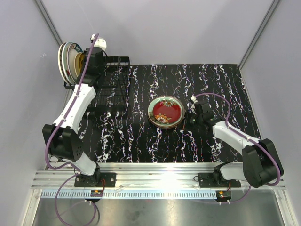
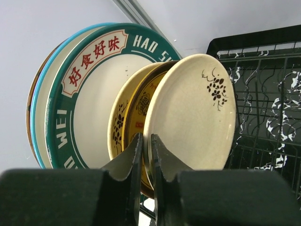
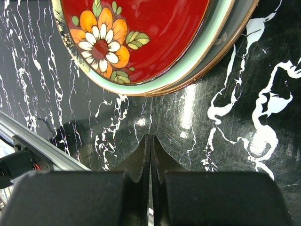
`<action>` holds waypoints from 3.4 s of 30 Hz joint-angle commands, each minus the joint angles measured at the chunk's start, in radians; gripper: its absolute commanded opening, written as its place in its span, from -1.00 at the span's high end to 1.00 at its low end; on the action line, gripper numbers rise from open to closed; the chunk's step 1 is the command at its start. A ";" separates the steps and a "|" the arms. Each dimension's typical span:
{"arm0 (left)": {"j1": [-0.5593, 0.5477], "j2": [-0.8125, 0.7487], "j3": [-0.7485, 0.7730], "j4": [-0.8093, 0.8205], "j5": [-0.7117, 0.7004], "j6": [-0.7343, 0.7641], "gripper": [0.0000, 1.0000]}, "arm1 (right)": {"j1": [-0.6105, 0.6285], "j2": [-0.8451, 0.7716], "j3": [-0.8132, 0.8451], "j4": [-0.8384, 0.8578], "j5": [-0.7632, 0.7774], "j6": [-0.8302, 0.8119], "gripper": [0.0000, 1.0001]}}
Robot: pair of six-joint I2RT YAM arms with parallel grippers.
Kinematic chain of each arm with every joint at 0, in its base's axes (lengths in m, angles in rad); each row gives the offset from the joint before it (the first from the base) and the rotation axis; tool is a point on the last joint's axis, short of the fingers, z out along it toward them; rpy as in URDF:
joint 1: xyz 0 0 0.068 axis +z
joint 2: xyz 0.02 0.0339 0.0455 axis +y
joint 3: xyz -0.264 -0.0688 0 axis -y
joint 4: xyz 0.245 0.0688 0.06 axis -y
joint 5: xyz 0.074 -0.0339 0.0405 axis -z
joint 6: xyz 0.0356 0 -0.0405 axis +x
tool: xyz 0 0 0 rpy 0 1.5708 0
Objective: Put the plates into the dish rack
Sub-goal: Insert the plate into the dish rack, then grab a plate with the right arm
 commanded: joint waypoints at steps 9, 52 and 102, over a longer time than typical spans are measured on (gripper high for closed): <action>0.010 -0.048 0.000 0.042 -0.012 -0.002 0.34 | -0.009 0.006 0.038 0.041 -0.024 -0.007 1.00; -0.002 -0.830 -0.537 0.026 0.483 -0.491 -0.98 | -0.104 0.086 0.183 -0.031 0.044 0.090 0.35; -0.044 -0.893 -0.663 0.048 0.414 -0.531 -0.98 | -0.104 0.460 0.295 0.058 0.053 0.222 0.46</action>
